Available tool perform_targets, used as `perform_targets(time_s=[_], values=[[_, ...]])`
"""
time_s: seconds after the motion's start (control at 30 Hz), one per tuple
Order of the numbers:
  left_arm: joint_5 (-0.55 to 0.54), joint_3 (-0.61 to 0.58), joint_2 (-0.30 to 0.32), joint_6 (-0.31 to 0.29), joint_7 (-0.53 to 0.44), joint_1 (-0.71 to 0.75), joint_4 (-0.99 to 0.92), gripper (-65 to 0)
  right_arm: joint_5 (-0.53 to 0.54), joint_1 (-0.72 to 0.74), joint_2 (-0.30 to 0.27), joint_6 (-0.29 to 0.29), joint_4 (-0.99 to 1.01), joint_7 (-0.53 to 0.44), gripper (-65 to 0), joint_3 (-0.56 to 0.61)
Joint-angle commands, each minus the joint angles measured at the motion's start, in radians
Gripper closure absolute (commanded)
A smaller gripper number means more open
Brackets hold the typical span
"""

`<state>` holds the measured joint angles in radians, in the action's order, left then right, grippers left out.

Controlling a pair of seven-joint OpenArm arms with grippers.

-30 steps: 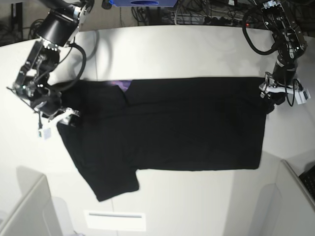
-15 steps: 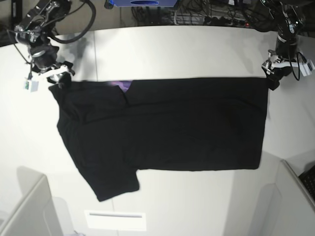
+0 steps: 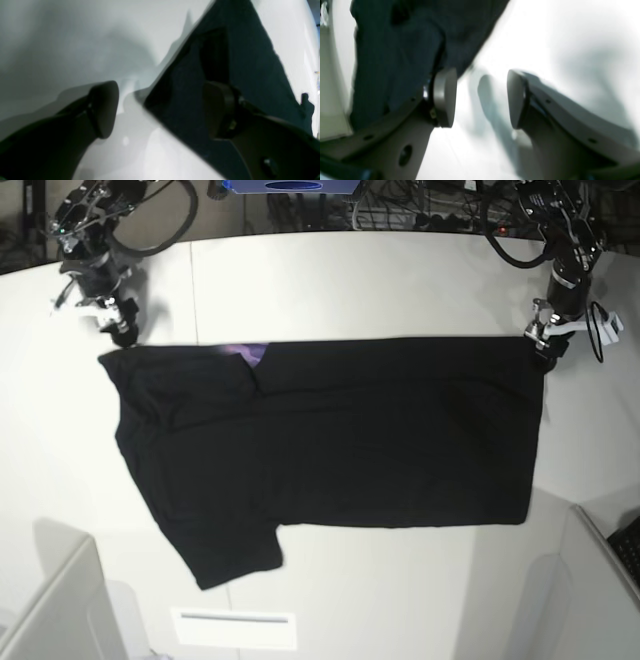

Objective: Fold the T-shirt properly
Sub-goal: 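Regrasp the shoulder edge with both grippers and smooth it flat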

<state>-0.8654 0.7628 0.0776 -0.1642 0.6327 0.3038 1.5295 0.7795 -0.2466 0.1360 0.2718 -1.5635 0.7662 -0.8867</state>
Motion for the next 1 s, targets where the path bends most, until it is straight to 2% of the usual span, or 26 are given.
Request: perform_targets(time_s=[0.0,0.03,0.17,0.27,0.3,0.5,0.57,0.67,0.73,0.9,0.97], values=[[-0.005,0.002,0.011,-0.005,-0.001,0.004,0.009,-44.9,-0.012,0.014,-0.003,-0.007,0.007,0.006,-30.9,-0.002],[-0.005,0.002,0.011,-0.005,-0.001,0.004,0.006,-41.0,-0.012,0.022,-0.003,-0.007,0.015,0.005,-31.1,-0.002],[-0.004,0.001,0.014,-0.005,-0.001,-0.012,0.001,-17.8,-0.013,0.051,-0.003,-0.018,0.022,0.005,-34.8,0.002],[-0.004,0.001,0.017,-0.005,-0.001,-0.016,-0.013,-2.5,-0.013,0.077,-0.003,-0.070,0.024,0.002,-35.3,0.002],[-0.004,0.001,0.017,-0.005,-0.001,-0.018,-0.020,0.0,-0.013,0.083,-0.003,-0.076,0.024,0.002,-35.3,0.002],[-0.004,-0.041,0.024,-0.007,-0.001,-0.018,-0.039,0.0,-0.013,0.120,-0.046,-0.081,0.082,0.002,-34.2,0.001],[-0.004,-0.075,0.043,-0.007,-0.001,-0.016,-0.039,0.0,-0.013,0.120,-0.059,-0.076,0.110,0.002,-25.7,0.002],[-0.004,-0.091,0.046,-0.007,-0.001,-0.007,-0.027,0.0,-0.012,0.115,-0.075,-0.044,0.125,0.002,-1.4,0.004],[-0.002,-0.090,0.047,-0.007,-0.001,-0.002,-0.013,0.0,-0.010,0.114,-0.085,0.016,0.122,0.008,0.0,0.004],[-0.008,-0.091,0.101,-0.005,-0.001,0.061,0.058,0.0,-0.012,0.068,-0.085,0.017,0.044,0.009,0.0,0.004],[-0.008,-0.087,0.101,-0.005,-0.001,0.081,0.096,0.0,-0.012,0.054,-0.083,0.017,0.002,0.019,0.0,0.005]])
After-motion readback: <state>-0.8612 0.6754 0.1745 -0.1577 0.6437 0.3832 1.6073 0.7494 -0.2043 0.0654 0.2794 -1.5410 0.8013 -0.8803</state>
